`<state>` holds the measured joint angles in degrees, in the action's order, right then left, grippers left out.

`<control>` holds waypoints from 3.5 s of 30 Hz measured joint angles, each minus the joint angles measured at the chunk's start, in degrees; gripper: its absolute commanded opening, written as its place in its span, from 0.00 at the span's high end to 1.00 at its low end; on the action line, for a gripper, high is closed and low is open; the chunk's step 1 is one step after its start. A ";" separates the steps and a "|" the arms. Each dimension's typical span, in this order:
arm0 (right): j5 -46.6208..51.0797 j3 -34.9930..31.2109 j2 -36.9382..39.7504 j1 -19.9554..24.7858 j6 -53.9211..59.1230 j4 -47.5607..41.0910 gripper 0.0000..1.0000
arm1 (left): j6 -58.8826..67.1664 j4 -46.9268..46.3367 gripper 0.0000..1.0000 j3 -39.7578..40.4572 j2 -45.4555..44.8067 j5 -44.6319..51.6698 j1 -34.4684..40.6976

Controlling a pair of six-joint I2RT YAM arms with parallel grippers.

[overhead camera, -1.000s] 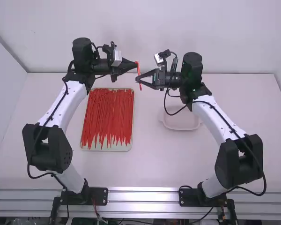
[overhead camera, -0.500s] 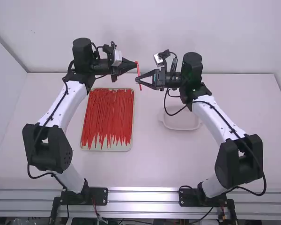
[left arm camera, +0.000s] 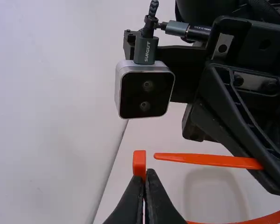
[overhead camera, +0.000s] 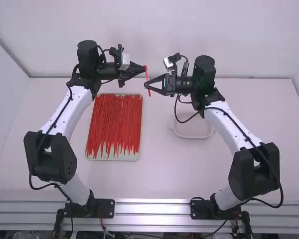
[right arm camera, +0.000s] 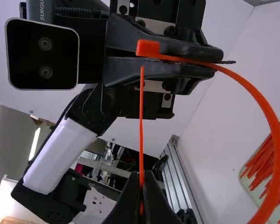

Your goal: Fasten the cable tie

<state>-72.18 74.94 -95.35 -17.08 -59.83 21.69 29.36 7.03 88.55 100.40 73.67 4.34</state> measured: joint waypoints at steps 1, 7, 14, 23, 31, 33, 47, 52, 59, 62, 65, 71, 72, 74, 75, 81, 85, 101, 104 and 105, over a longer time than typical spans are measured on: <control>-0.07 0.00 0.00 -0.02 -0.02 0.02 1.00 | 0.00 -0.02 0.98 0.00 -0.02 0.00 0.02; -0.26 0.00 0.00 0.00 -0.02 0.02 1.00 | 0.00 -0.11 0.98 0.00 -0.02 -0.02 0.02; -0.55 0.00 0.00 0.02 -0.96 0.02 1.00 | 0.00 -0.11 0.98 0.00 0.00 -0.02 0.02; -0.70 0.00 0.00 0.07 -3.96 0.04 1.00 | 0.02 -0.42 0.98 0.00 -0.02 0.00 0.02; -0.94 0.00 0.00 0.09 -4.28 0.04 1.00 | 2.54 -2.82 0.98 0.00 -0.02 0.00 0.00; -0.92 0.00 0.00 0.13 -4.31 0.04 1.00 | 2.93 -2.69 0.98 0.00 -0.02 0.00 0.00; -2.21 0.00 0.00 0.22 -4.28 0.04 1.00 | 3.30 -0.76 0.98 0.00 -0.02 1.11 1.62; -2.23 0.00 0.00 0.22 -4.26 0.04 1.00 | 3.28 -0.90 0.99 0.00 -0.02 0.39 2.25; -2.93 0.00 0.00 0.22 -4.31 0.17 1.00 | 3.26 -1.01 0.98 0.00 0.00 -1.79 1.92; -3.30 0.00 0.00 0.22 -4.28 0.22 1.00 | 3.26 -0.98 0.98 0.00 -0.02 -2.25 1.62; -3.37 0.00 0.00 0.22 -4.28 0.20 1.00 | 3.23 -1.01 0.98 0.00 0.00 -2.38 1.33; -3.28 0.00 0.00 0.79 -4.31 0.24 1.00 | 3.23 -0.96 0.98 0.00 0.00 -2.08 0.79; -3.19 0.00 0.00 0.90 -4.31 0.24 1.00 | 3.23 -0.96 0.98 0.00 -0.02 -1.70 0.70; -3.02 0.00 0.00 1.01 -4.28 0.26 1.00 | 3.23 -0.81 0.98 0.00 -0.02 -1.09 0.63; -2.93 0.00 0.00 1.01 -4.26 0.24 1.00 | 3.26 -0.68 0.98 0.00 -0.02 -0.79 0.66; -2.60 0.00 0.00 0.79 -4.31 0.24 1.00 | 3.26 -0.50 0.98 0.00 0.00 -0.39 1.16; -2.56 0.00 0.00 0.81 -4.26 0.26 1.00 | 3.26 -0.07 0.98 -0.02 0.00 -0.39 1.90; -2.64 0.00 0.00 0.85 -4.55 2.32 1.00 | 3.23 0.13 0.98 0.00 0.00 -3.85 1.42; -2.60 0.00 0.00 0.85 -4.63 2.29 1.00 | 3.23 0.17 0.98 0.00 0.00 -2.89 0.90; -2.58 0.00 0.00 0.85 -4.61 2.27 1.00 | 3.23 0.26 0.98 0.00 0.00 -2.60 0.83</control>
<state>-74.76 74.94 -95.35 -16.23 -64.45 23.97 32.60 7.29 88.55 100.40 71.07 5.17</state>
